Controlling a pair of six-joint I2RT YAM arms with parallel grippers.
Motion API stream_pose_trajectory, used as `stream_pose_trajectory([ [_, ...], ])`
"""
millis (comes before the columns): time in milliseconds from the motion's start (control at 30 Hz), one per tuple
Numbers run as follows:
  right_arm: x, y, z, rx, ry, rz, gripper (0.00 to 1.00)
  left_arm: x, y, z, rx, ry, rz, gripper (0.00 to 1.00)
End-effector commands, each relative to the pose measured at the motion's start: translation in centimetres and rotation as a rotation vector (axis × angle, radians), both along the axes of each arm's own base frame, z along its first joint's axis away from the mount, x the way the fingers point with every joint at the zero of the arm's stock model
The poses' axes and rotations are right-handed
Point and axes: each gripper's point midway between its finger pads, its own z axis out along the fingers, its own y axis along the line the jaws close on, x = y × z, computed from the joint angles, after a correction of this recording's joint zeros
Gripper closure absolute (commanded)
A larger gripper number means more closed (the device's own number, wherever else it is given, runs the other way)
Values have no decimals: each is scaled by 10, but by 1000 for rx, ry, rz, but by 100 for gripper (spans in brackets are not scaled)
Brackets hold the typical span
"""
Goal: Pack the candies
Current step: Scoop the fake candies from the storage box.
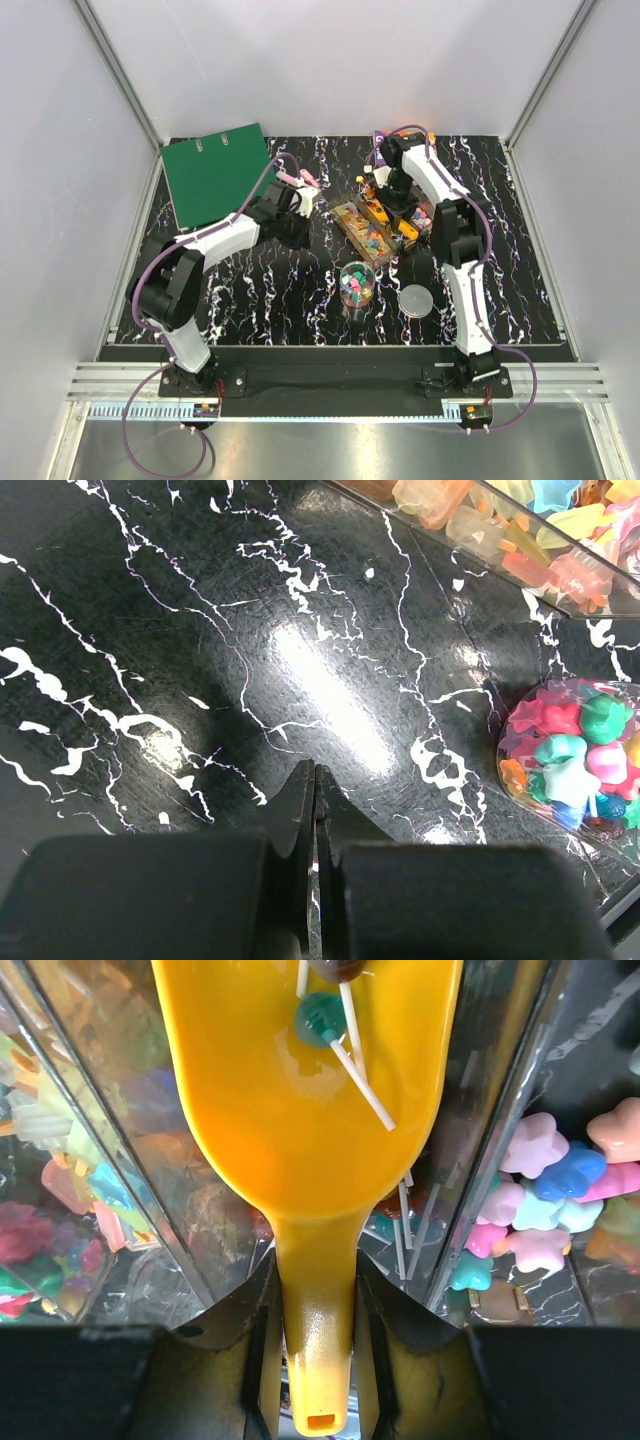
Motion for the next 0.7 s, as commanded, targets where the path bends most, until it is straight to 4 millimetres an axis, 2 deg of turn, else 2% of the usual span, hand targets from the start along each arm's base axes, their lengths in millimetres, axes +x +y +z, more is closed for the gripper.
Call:
stream_pose_trajectory([
  [0, 18, -25, 6, -97, -140, -68, 100, 6, 5, 18, -8, -67, 12, 100],
  [33, 15, -23, 6, -85, -150, -71, 100, 5, 5, 21, -12, -72, 13, 100],
  [67, 2, -27, 4, -87, -137, -77, 100, 5, 6, 22, -12, -75, 14, 100],
  [100, 4, -25, 1, -77, -159, -85, 100, 4, 6, 22, -12, -75, 14, 100],
  [167, -7, -25, -7, -72, -133, -108, 100, 4, 8, 25, -9, -86, 19, 100],
  [233, -7, -20, -13, -49, -136, -125, 100, 2, 10, 25, -5, -89, 20, 100],
  [400, 12, -10, -18, -29, -164, -113, 100, -7, 14, 18, 4, -67, 18, 100],
  [567, 34, 0, -22, -19, -193, -104, 100, -6, 14, 16, 5, -67, 27, 100],
  [667, 35, 11, -25, 12, -180, -107, 100, -3, 14, 16, 11, -72, 30, 100],
])
